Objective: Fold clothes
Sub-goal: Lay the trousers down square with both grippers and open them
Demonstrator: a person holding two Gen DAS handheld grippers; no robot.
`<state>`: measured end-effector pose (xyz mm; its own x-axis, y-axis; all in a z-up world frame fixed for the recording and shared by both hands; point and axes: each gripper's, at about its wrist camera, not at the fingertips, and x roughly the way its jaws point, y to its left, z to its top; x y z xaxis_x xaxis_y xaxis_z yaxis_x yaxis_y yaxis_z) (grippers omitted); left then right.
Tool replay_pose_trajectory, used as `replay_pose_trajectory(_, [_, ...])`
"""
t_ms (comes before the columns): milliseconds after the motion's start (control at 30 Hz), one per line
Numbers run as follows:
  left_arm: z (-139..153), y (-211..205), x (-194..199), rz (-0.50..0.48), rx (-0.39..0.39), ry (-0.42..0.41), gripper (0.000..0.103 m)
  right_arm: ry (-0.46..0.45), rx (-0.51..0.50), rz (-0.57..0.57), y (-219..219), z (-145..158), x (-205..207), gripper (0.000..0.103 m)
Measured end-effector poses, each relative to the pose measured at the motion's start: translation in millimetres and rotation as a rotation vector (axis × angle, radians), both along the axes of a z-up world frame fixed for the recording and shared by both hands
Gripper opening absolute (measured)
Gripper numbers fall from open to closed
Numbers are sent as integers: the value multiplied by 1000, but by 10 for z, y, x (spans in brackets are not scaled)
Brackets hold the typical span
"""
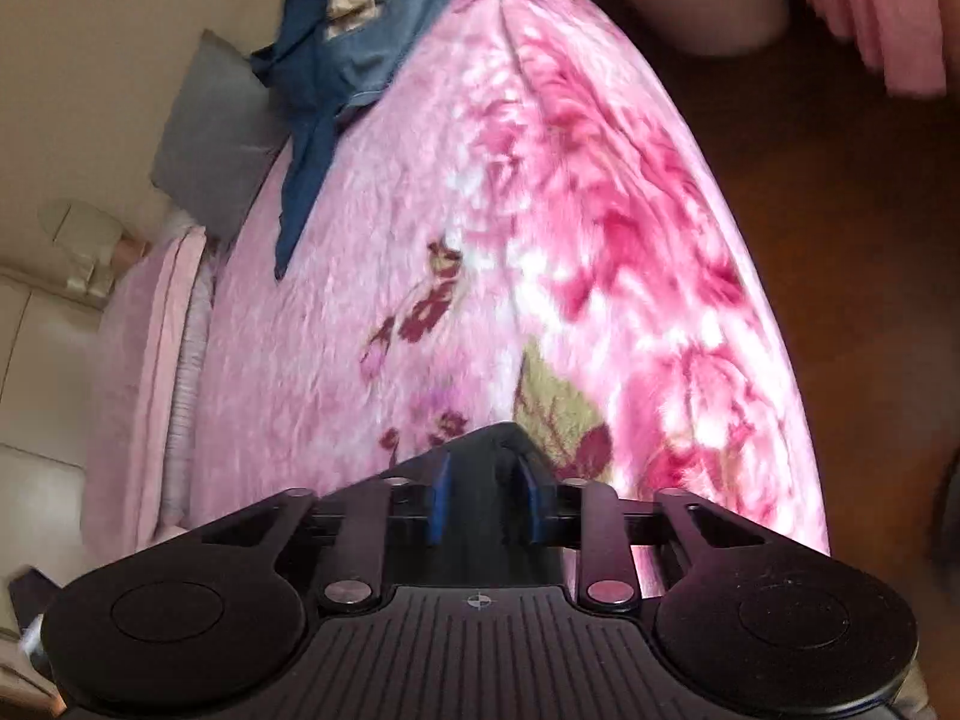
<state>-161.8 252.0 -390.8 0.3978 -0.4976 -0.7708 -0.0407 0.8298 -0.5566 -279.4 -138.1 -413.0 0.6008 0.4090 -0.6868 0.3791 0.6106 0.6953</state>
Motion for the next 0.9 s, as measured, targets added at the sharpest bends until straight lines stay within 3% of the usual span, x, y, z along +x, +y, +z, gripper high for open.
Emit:
replay_pose_trajectory(100, [-80, 65, 1, 1, -36, -40, 7, -28, -43, 23, -1, 20, -3, 15])
replay_pose_trajectory(200, [-198, 18, -63, -67, 46, -139, 7, -52, -113, 36, 74, -27, 2, 13])
replay_pose_trajectory(300, [-286, -67, -104, -81, 102, -168, 10, -78, -222, 78, 224, -79, 59, 13])
replay_pose_trajectory(333, [-245, -106, -110, -91, 139, -176, 13, -72, -226, 86, 208, -69, 76, 14])
replay_pose_trajectory(367, [-189, -149, -115, -104, 183, -183, 22, -66, -230, 94, 192, -58, 93, 22])
replay_pose_trajectory(400, [-81, -227, -134, -130, 264, -207, 27, -61, -236, 103, 176, -43, 108, 39])
replay_pose_trajectory(433, [40, -318, -176, -164, 357, -252, 30, -62, -275, 111, 156, 34, 104, 42])
replay_pose_trajectory(500, [236, -431, -281, -194, 505, -340, 27, -86, -380, 119, 148, 217, 60, 43])
replay_pose_trajectory(533, [331, -484, -335, -207, 578, -383, 18, -108, -443, 119, 159, 322, 22, 43])
replay_pose_trajectory(567, [416, -510, -391, -224, 577, -410, 11, -139, -502, 133, 188, 431, -22, 43])
replay_pose_trajectory(633, [476, -569, -476, -286, 497, -415, 5, -224, -557, 194, 309, 608, -118, 43])
replay_pose_trajectory(700, [434, -682, -550, -362, 451, -408, 3, -245, -591, 310, 526, 622, -133, 40])
replay_pose_trajectory(800, [238, -719, -564, -372, 476, -387, 3, -209, -699, 433, 825, 357, -78, 26])
replay_pose_trajectory(900, [32, -747, -570, -374, 508, -364, 5, -175, -739, 485, 907, 32, -32, 26])
